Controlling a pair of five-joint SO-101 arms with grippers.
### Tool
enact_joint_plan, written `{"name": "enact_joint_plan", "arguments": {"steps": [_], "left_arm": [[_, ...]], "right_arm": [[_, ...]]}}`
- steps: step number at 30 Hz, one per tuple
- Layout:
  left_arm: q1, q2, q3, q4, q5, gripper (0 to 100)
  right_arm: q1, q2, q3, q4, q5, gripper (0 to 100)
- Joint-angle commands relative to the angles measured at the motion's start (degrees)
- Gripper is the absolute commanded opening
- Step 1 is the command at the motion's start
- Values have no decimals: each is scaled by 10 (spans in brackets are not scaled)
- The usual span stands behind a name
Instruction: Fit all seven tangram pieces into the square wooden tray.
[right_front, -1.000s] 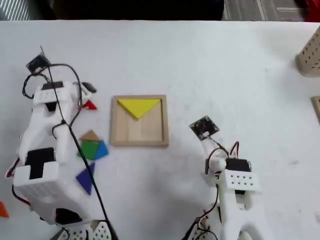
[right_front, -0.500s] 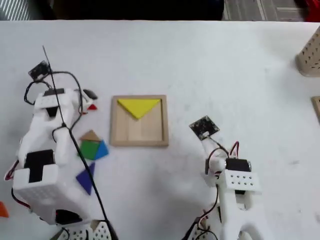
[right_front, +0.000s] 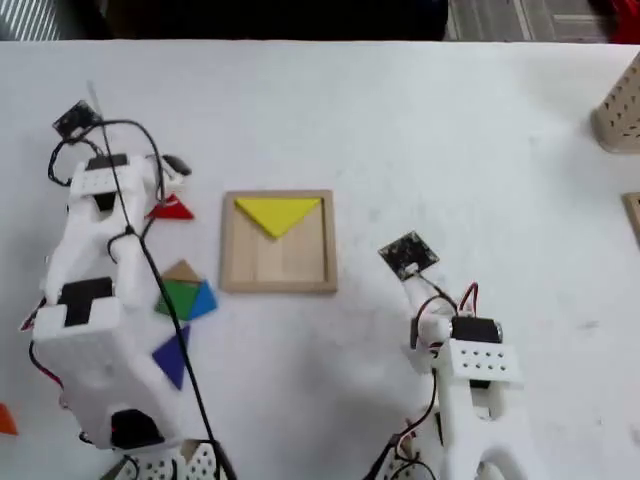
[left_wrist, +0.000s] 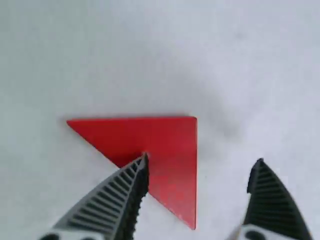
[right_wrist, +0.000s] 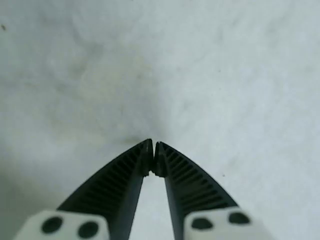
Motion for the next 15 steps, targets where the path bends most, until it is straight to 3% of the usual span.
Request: {"name": "enact_joint_plan", "arguments": {"steps": [1,15], "left_arm": [[-5,28,-69,75,5,321],[-4,35,-61,76,-30,321]], "right_arm": [[-6,-3,-3,-3,6,18],[-6,-3,-3,-3,6,18]]}}
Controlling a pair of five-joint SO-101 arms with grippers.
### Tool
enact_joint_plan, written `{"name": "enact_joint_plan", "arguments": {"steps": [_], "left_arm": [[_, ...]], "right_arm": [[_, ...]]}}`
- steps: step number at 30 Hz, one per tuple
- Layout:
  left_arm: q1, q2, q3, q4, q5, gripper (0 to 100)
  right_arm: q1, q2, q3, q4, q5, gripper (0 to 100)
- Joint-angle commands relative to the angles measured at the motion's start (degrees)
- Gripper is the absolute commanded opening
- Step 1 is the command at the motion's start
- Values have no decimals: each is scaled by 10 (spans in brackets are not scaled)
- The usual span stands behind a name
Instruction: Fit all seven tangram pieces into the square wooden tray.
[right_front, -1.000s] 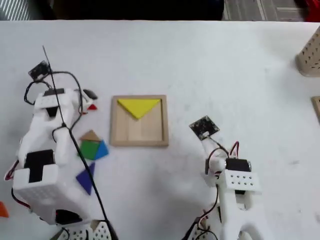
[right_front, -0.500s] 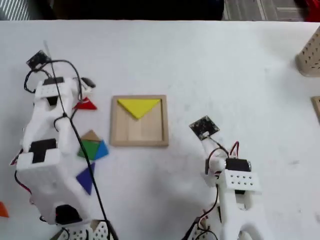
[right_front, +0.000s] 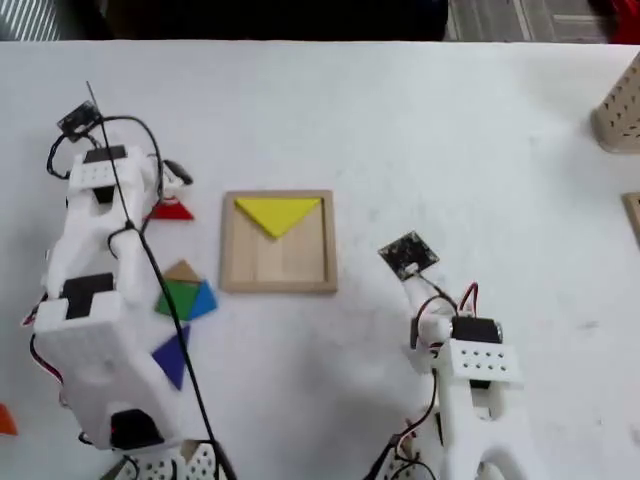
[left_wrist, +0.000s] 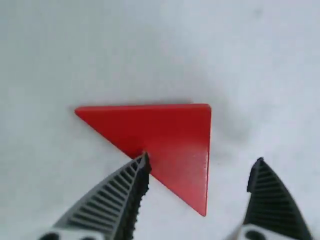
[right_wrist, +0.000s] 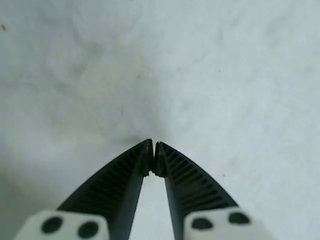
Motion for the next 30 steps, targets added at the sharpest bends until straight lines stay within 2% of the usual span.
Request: {"name": "enact_joint_plan", "arguments": {"steps": [1,30], "left_arm": [[-3,2,-3,-13,-6,321],[-4,3,8,3,-6,317]], "right_arm": [[-6,-3,-3,-3,6,18],[-6,-3,-4,4,6,18]]}}
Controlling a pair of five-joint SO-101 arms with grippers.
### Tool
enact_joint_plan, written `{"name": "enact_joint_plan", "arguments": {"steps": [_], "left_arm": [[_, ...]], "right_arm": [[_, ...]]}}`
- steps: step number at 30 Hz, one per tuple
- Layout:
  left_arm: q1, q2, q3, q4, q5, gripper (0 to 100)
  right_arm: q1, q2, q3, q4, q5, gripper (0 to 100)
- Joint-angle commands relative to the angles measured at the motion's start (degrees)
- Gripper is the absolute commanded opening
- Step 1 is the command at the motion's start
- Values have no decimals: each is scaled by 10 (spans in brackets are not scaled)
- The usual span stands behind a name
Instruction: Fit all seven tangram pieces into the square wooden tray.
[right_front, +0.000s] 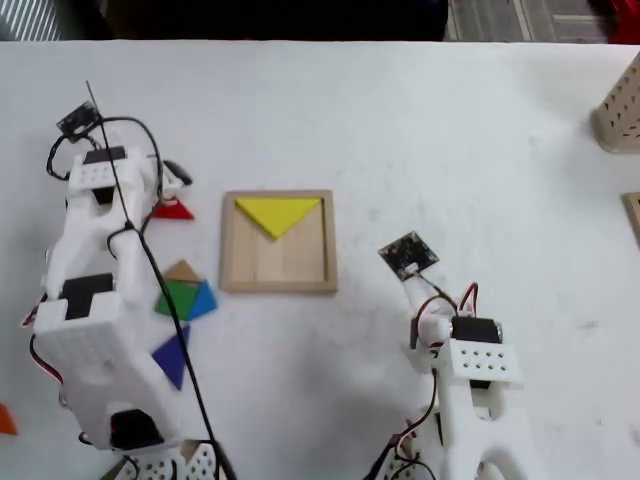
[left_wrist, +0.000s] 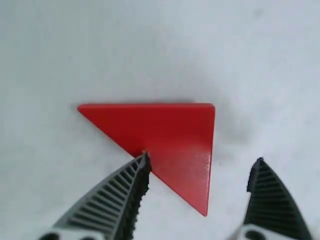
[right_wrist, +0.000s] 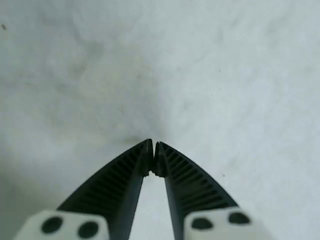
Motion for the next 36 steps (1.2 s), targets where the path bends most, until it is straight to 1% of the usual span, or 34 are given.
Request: {"name": "enact_joint_plan", "arguments": {"steps": [1,7,9,12,14,16,20,23,31,36], "left_arm": [[-2,3,3,7,-5,317],[-15,3,6,20,-18,306],[-15,3,6,20,-36,249],[-15,3,5,20,-76,137],[-12,4,4,20,-95,110],[-11,4,7,21,-100,129],[-15,2,7,38,-99,210],[-15,-4,3,44,-98,247],[-11,-22,-36,39,-30,252],[-11,-22,-82,40,-14,253]], "right_arm": [[-6,-3,-4,3,6,18],[-4,-3,-4,3,6,18],[-4,-3,-4,3,6,18],[-4,-3,-4,3,6,18],[-4,-3,-4,4,6,18],[-4,-3,-4,4,6,18],[-4,-3,-4,4,6,18],[-5,-3,-4,4,6,18],[-6,-3,-4,4,6,18],[-6,-3,-4,4,6,18]]}}
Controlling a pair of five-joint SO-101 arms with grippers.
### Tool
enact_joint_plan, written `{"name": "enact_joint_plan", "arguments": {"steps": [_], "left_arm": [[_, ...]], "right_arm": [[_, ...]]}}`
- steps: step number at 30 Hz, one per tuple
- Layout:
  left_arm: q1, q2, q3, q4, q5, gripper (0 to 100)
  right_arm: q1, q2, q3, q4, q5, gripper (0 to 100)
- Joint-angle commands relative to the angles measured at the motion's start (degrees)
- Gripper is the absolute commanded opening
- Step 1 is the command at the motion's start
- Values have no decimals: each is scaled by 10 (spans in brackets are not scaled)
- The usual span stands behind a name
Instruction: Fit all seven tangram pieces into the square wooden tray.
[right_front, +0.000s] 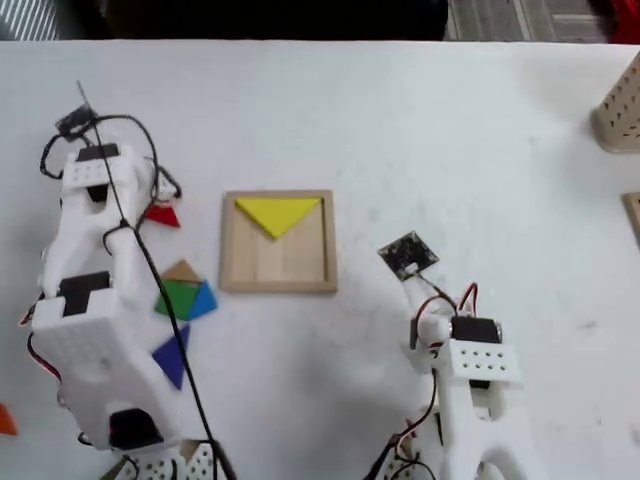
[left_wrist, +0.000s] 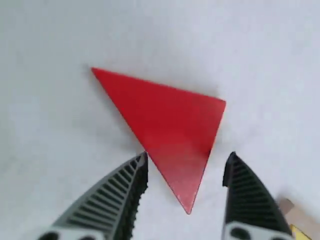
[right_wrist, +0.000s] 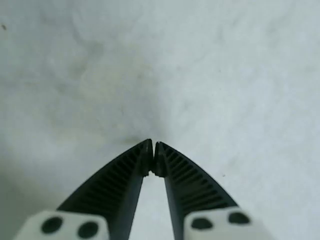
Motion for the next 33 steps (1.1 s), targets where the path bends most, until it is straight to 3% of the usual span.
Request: {"name": "enact_joint_plan", "arguments": {"steps": [1,8,15,20,24,33], "left_arm": [[1,-25,-60,-1,18,253],[-1,-23,-66,-4,18,255],[-2,36,-84,1,23,386],[-32,92,-162,39,65,369],[-52,160,-240,76,64,318],[-29,303,-466,209,32,316]], "right_arm": [[-6,-3,-4,4,6,18],[-6,-3,-4,4,6,18],[-6,-3,-4,4,6,18],[-6,-3,-4,4,6,18],[-6,-3,-4,4,6,18],[-6,-3,-4,4,7,18]]}}
